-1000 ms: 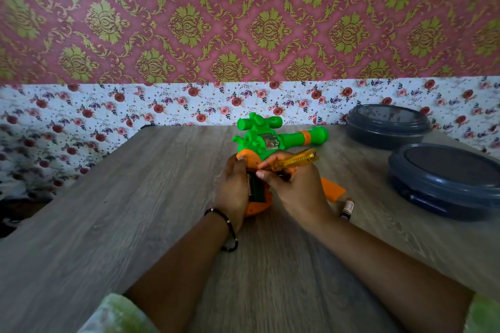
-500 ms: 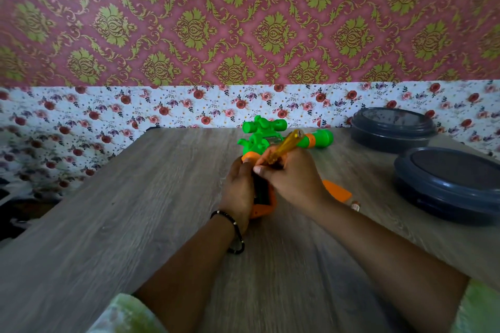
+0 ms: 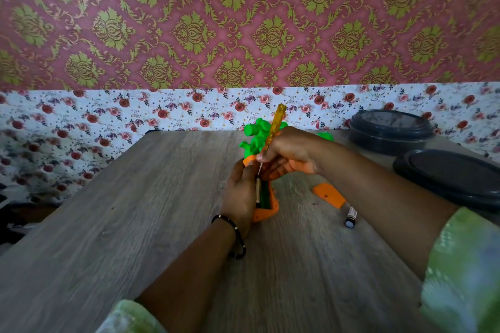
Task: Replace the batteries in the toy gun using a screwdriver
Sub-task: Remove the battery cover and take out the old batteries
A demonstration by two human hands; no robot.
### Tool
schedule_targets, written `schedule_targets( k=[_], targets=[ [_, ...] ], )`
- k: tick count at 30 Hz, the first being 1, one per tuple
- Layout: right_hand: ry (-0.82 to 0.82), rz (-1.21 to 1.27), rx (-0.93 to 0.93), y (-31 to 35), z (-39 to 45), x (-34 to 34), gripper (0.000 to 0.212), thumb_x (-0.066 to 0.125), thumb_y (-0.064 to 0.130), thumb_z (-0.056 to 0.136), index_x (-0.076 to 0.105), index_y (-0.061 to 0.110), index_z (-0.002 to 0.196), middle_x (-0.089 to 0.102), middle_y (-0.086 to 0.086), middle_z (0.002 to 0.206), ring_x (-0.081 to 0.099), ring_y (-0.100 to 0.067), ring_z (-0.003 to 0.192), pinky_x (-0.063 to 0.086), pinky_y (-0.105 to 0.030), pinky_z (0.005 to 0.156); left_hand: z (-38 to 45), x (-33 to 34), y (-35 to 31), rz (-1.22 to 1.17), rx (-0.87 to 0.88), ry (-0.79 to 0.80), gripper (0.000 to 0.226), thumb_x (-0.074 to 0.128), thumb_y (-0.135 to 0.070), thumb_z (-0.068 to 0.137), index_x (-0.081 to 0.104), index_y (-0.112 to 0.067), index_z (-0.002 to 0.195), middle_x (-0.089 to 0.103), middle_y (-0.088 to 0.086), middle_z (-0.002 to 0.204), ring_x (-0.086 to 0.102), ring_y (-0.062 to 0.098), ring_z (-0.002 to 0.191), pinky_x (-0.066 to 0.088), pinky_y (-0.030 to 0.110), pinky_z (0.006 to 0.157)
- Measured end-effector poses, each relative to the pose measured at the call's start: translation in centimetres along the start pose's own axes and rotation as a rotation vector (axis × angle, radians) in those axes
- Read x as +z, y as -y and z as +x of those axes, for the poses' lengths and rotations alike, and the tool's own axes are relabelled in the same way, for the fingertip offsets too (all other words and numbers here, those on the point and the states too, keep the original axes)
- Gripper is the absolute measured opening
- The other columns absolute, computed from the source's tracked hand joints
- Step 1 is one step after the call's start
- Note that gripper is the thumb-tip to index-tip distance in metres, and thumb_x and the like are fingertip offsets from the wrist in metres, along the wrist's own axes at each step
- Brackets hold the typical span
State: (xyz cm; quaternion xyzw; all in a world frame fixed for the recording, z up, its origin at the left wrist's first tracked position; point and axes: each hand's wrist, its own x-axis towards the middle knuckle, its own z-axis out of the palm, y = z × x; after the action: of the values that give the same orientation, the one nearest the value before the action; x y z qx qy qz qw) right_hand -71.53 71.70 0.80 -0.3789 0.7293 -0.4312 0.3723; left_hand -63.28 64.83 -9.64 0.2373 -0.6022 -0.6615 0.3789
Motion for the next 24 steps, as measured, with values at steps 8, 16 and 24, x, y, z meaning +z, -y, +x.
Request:
schedule_targets(
  k=[8, 16, 24],
  targets=[
    [-0.330, 0.493, -0.238, -2.6, -1.8, 1.5, 0.018, 0.049, 0.001, 0.091, 0.054, 0.012, 0.077, 0.057, -0.011, 0.063, 0.056, -0.015, 0.043, 0.049, -0.021, 0.043, 0.1, -0.1, 0.1, -0.107, -0.110, 0.046, 0.043, 0.039, -0.047, 0.098, 0.058, -0.012, 0.114, 0.063, 0.012, 0.079, 0.062, 0.025, 0.063, 0.051, 0.032, 0.059],
    [-0.481, -0.298, -0.762, -7.6, -2.7, 3.5, 0.018, 0.054, 0.012, 0.076, 0.070, 0.018, 0.083, 0.068, 0.011, 0.077, 0.062, -0.003, 0.073, 0.047, -0.017, 0.069, 1.0, -0.2, 1.2, -0.075, -0.186, 0.026, 0.071, 0.045, -0.075, 0.069, 0.063, -0.018, 0.107, 0.068, 0.017, 0.106, 0.067, 0.033, 0.097, 0.055, 0.046, 0.084],
    [-0.566, -0.290, -0.799, -7.1, -3.1, 4.1, 0.020, 0.069, 0.006, 0.065, 0.058, 0.021, 0.072, 0.057, 0.011, 0.066, 0.052, -0.001, 0.062, 0.040, -0.016, 0.060, 0.8, -0.5, 1.0, -0.027, -0.216, 0.053, 0.087, 0.037, -0.078, 0.067, 0.059, -0.018, 0.126, 0.065, 0.015, 0.108, 0.064, 0.029, 0.095, 0.053, 0.031, 0.056]
  ],
)
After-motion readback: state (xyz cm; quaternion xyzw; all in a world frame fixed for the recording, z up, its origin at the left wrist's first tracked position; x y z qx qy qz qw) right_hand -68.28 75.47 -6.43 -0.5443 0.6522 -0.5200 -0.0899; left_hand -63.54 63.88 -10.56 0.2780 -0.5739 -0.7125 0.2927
